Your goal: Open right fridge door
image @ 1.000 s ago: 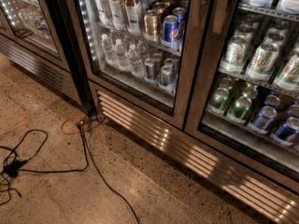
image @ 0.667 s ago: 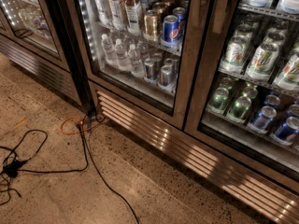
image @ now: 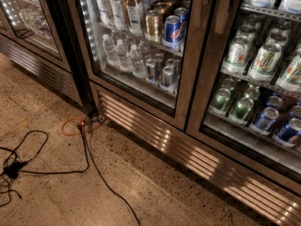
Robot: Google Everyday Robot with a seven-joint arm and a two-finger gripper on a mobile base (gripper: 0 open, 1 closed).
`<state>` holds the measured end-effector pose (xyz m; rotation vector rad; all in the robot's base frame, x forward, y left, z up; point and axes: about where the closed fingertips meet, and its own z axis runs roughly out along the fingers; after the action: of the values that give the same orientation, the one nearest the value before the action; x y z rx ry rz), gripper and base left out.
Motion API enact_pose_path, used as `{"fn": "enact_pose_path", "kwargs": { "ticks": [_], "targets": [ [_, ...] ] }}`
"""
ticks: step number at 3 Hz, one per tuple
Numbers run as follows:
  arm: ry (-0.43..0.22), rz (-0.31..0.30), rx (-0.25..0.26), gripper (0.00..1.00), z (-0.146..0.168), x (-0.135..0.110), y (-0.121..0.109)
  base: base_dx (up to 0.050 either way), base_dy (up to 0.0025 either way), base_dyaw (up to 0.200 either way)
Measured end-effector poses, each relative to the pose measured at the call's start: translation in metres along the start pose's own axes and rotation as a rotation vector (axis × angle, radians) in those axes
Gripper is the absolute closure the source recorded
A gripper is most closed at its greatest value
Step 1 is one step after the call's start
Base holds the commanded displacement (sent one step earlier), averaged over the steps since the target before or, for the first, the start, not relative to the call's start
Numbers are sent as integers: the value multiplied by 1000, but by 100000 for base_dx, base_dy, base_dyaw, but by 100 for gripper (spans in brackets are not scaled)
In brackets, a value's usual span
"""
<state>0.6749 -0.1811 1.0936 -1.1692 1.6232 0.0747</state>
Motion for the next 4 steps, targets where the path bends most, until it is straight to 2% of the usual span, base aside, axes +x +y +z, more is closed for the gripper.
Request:
{"fn": "enact_pose_path", "kwargs": {
  "ticks": [3, 4],
  "targets": [
    [13, -7, 6, 100, 0, 0, 0, 0, 0, 0],
    [16, -1, 22, 100, -1, 1, -2, 0, 0, 0]
  ]
}}
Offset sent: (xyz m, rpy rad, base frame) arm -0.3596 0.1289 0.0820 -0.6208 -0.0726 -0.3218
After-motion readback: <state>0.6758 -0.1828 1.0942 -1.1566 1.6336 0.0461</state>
